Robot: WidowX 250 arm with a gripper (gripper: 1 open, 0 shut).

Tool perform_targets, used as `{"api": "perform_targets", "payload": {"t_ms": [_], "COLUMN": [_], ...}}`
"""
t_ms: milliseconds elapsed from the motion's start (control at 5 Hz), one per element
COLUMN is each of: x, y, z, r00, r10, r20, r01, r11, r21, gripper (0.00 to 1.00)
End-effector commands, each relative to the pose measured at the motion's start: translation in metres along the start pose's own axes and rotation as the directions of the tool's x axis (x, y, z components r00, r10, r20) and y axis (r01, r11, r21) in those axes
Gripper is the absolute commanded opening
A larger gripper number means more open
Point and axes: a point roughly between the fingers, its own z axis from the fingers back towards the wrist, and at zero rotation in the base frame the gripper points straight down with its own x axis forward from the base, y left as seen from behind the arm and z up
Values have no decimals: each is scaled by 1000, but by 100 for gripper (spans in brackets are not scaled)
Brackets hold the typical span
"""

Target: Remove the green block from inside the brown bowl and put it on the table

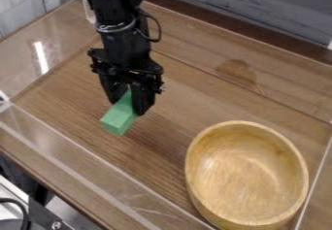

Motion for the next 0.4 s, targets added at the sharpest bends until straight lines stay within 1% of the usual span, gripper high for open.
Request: {"api": "perform_targets", "payload": {"t_ms": [0,200], "x": [7,10], "y": [5,6], "z": [3,0], "r00": [999,999], "r10": [4,8], "r20": [32,34], "r01": [-4,-7], "r11": [1000,1000], "r21": [4,0], "gripper": [0,0]}}
